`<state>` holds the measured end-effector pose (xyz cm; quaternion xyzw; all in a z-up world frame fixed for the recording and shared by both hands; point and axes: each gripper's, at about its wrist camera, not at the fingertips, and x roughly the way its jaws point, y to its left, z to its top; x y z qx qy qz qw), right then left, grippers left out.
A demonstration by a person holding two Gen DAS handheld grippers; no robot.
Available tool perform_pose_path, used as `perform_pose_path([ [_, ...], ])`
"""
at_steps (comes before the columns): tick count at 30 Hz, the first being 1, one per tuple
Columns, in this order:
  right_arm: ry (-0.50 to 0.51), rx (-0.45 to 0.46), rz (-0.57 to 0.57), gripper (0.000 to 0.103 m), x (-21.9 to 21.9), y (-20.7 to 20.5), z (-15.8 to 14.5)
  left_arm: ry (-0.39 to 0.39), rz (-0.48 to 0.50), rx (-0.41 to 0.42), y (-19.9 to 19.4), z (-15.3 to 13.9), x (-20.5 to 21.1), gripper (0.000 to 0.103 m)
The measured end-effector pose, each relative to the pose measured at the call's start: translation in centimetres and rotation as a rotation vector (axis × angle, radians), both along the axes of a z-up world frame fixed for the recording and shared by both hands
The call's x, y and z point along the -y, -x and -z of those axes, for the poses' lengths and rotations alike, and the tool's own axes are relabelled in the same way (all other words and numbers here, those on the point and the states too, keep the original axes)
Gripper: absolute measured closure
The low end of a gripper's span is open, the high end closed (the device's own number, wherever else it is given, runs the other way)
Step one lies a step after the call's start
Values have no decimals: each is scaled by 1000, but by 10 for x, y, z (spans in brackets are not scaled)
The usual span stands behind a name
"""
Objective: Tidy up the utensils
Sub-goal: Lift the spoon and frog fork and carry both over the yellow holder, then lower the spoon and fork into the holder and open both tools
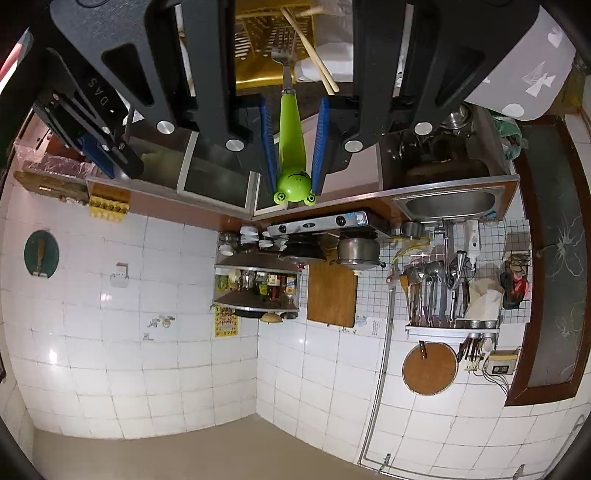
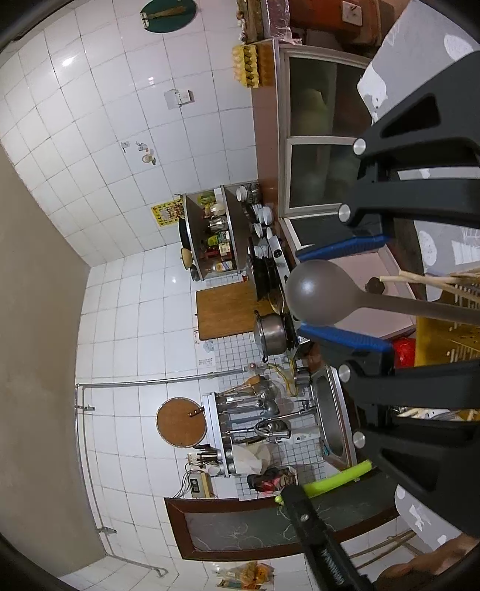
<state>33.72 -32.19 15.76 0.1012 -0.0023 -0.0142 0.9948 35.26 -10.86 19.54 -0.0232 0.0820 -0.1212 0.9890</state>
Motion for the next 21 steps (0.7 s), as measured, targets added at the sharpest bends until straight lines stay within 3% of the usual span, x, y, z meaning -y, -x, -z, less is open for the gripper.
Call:
perform_pose_path([
  [12, 59, 23, 66, 67, -16, -32, 31, 4, 11, -88, -38, 46, -5, 85],
  [21, 145, 40, 78, 67, -22, -31, 43, -24, 1, -49, -24, 54, -1, 85],
])
